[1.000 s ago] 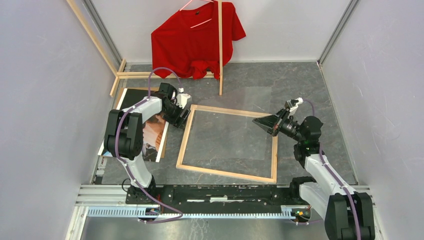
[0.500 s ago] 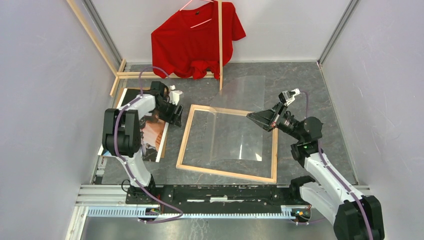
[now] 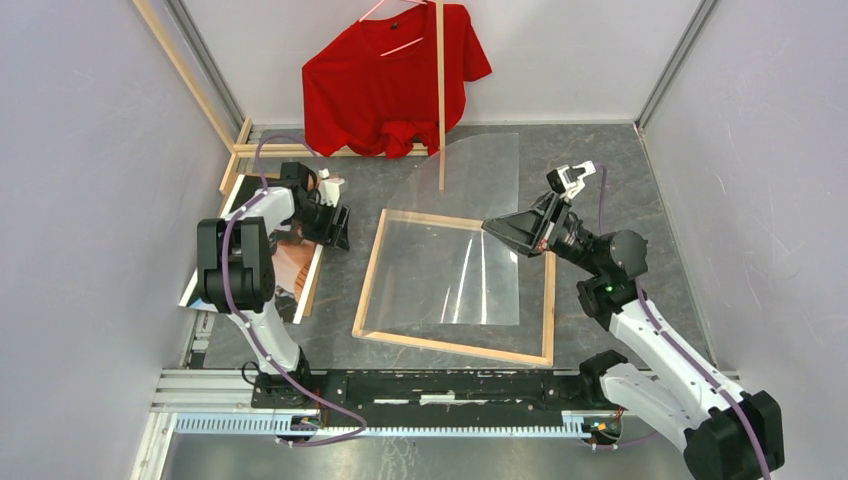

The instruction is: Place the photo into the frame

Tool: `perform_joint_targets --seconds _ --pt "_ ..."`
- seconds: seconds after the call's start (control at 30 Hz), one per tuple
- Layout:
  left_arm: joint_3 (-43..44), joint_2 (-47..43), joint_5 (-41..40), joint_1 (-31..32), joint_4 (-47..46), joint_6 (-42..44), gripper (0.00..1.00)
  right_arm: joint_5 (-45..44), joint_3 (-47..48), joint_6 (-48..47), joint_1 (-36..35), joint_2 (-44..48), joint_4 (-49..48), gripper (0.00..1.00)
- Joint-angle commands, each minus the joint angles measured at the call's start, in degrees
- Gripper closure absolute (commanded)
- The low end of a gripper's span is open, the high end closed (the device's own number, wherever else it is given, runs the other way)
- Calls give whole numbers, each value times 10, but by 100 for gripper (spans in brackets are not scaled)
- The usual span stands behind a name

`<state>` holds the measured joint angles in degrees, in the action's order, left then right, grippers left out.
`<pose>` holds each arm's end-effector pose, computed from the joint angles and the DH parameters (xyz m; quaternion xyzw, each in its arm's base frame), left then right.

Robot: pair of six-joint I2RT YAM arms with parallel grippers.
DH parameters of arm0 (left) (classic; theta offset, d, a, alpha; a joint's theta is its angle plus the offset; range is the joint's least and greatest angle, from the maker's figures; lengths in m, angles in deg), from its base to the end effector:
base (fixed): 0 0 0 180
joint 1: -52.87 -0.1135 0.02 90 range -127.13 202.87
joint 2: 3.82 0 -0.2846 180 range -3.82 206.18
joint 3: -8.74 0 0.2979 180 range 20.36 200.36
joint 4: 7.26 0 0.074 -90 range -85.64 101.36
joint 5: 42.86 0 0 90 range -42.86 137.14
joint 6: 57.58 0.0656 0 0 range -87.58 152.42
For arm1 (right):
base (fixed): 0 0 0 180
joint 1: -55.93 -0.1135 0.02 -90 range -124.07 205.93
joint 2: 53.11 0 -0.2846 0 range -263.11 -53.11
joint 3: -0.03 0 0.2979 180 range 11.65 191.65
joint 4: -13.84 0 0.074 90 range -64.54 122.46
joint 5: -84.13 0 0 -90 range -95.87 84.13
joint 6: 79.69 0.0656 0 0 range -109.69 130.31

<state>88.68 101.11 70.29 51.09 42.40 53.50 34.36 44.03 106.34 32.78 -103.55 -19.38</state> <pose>0.3995 -0.0134 0.1331 0.1892 0.9527 -0.1690 0.1676 0.2091 0.1355 0.3554 0.0567 0.5699 0.7809 0.2493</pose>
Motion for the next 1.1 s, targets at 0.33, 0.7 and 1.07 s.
perform_joint_targets --seconds 0.33,0.7,1.07 --pt "15 -85 41 1 19 -21 26 -14 -132 -87 -13 1 22 100" --pt "-48 -83 -37 36 -19 -5 26 57 -165 -264 109 -43 134 100" --pt "-51 -58 -47 100 -35 -22 26 101 -185 -338 167 -52 191 100"
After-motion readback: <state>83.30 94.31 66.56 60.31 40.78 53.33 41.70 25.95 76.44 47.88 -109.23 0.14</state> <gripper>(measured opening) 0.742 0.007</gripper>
